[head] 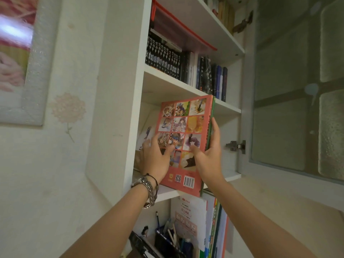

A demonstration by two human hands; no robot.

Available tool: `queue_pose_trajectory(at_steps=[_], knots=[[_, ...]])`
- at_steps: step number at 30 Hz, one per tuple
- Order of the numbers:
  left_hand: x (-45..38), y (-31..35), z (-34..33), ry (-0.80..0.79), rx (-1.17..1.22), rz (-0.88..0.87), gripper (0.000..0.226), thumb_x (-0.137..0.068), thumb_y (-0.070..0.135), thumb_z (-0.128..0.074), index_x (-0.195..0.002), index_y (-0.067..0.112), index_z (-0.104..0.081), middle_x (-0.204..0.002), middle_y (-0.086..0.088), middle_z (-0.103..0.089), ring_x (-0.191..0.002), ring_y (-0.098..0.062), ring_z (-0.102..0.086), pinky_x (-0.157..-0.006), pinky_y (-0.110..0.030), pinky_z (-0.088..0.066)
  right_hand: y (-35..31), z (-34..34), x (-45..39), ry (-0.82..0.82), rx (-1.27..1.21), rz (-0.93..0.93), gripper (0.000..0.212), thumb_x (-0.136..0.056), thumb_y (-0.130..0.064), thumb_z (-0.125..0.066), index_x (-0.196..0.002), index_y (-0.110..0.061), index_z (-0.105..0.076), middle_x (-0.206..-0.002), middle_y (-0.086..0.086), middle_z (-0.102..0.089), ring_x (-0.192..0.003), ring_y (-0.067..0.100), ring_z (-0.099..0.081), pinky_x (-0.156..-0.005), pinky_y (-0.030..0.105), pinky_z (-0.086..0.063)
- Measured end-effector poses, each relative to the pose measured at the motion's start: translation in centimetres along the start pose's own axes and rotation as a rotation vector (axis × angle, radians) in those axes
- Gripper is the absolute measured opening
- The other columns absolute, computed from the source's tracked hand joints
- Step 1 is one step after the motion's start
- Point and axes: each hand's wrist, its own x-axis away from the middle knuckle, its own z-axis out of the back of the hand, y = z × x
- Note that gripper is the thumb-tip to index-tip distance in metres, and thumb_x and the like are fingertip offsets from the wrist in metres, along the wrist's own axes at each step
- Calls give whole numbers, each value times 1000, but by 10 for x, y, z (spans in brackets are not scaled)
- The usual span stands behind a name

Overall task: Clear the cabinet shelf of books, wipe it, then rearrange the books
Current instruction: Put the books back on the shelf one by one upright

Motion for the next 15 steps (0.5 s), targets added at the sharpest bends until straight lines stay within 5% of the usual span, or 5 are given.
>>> queue_pose_trajectory(at_steps=[3, 11, 15], knots=[[-2, -8, -8, -90, -27, 4, 62, -89, 55, -51, -143, 33, -30, -137, -5, -42, -117, -25, -52, -102, -47, -40, 10, -7, -4, 20, 51, -23, 80, -86, 13, -55, -149, -27, -25, -102, -48, -53, -104, -9, -58, -87, 33, -55], [-13, -28, -25, -304, -39, 30, 66, -87, 62, -47, -142, 37, -23, -131, -8, -50, -97, -27, -62, -81, -44, -55, 29, -32, -10, 42, 52, -58, 80, -85, 15, -52, -149, -25, -26, -108, -40, -52, -102, -14, -56, -80, 13, -49], [-17, -30, -27, -323, -36, 18, 65, -89, 56, -49, -144, 34, -24, -134, -7, -48, -102, -25, -61, -84, -43, -55, 31, -21, -6, -20, 42, -106, 81, -87, 7, -58, -149, -31, -22, -127, -21, -49, -113, -2, -56, -95, 26, -49]])
